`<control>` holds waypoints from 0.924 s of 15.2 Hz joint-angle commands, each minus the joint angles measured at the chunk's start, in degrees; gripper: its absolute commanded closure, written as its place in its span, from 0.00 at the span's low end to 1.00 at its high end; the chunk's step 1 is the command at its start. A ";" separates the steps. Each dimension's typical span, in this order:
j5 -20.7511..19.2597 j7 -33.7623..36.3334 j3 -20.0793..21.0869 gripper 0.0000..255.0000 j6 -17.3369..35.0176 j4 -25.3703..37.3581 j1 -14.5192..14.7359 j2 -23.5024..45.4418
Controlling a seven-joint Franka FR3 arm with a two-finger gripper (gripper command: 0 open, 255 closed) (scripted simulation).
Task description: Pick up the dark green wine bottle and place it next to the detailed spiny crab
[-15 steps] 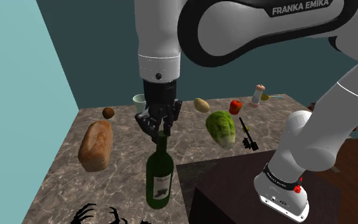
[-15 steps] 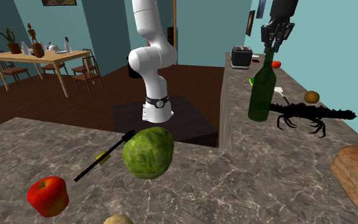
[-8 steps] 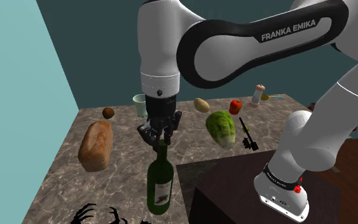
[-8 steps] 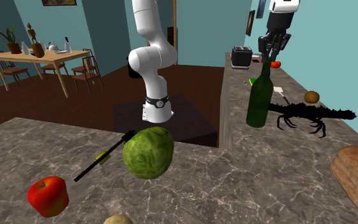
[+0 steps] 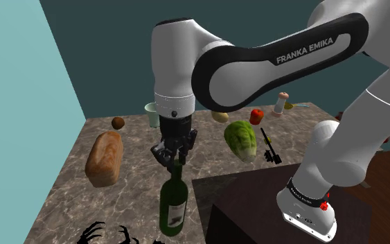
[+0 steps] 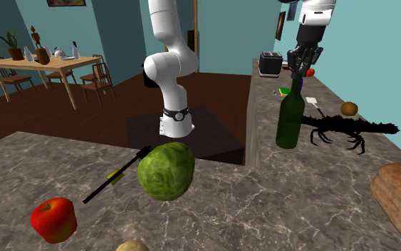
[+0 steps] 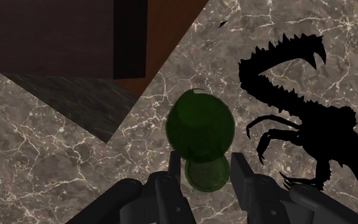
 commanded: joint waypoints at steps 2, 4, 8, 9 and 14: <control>0.00 0.00 0.00 1.00 0.06 -0.02 0.00 0.00; 0.00 0.00 0.00 1.00 0.06 -0.02 0.00 0.00; 0.00 0.00 0.01 0.00 0.06 -0.01 0.00 0.01; 0.00 0.00 0.01 0.00 0.06 -0.01 0.00 0.01; -0.18 -0.04 -0.95 0.00 -7.25 6.34 -0.44 -0.94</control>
